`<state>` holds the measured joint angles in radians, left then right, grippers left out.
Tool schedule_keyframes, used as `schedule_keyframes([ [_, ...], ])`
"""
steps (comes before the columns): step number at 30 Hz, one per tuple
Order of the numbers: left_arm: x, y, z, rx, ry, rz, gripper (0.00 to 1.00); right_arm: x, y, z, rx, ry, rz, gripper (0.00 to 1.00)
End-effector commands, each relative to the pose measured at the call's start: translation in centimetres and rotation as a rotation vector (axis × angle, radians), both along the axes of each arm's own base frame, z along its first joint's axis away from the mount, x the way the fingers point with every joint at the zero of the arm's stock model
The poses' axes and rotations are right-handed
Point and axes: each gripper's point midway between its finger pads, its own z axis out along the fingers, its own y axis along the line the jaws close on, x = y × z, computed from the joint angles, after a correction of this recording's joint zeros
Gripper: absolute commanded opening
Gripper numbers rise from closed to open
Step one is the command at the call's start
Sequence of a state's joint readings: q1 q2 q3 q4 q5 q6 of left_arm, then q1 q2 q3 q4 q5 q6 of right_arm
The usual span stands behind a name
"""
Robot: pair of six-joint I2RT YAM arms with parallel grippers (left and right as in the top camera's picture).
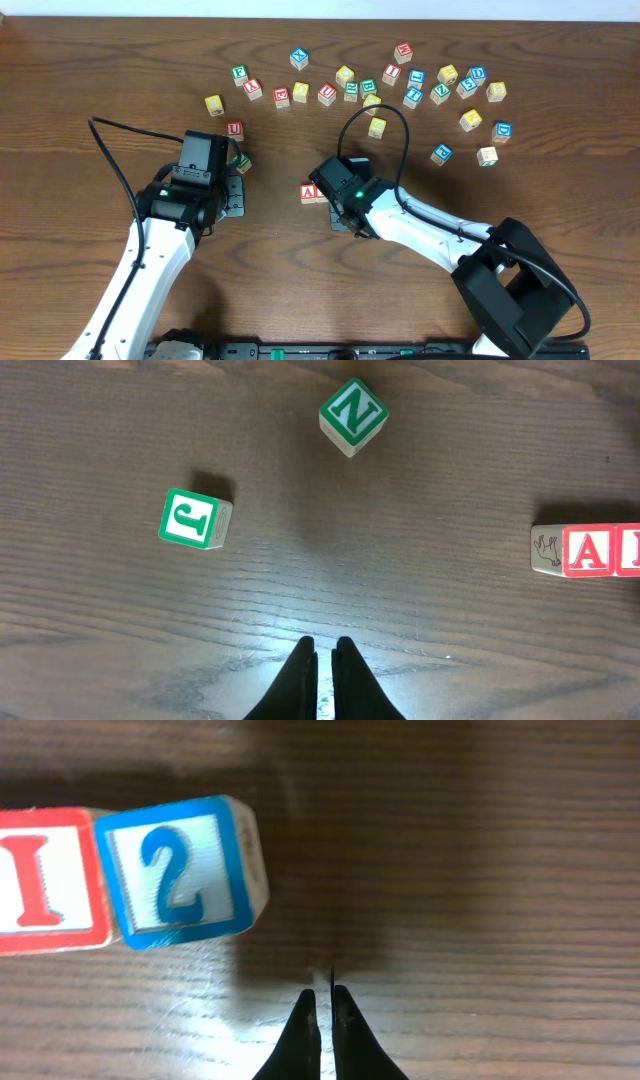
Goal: Spell out AI2
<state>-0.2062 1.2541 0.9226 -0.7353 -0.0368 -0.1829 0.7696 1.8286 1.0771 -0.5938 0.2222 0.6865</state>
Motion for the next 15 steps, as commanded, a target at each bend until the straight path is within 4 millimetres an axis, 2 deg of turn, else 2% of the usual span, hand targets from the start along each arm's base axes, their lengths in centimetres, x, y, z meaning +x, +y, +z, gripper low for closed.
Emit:
schedule_keyframes([
  [1,0.7,0.3,0.8,0.012,-0.023,0.009,0.08,0.9,-1.2,0.2,-0.039,-0.044,-0.062,0.01],
  [6,0.7,0.3,0.8,0.012,-0.023,0.009,0.08,2.0,-1.7,0.5,-0.046,-0.081,-0.082,0.01],
  [15,0.7,0.3,0.8,0.012,-0.023,0.009,0.08,3.4,-0.6,1.0,-0.017,-0.138,-0.021,0.01],
])
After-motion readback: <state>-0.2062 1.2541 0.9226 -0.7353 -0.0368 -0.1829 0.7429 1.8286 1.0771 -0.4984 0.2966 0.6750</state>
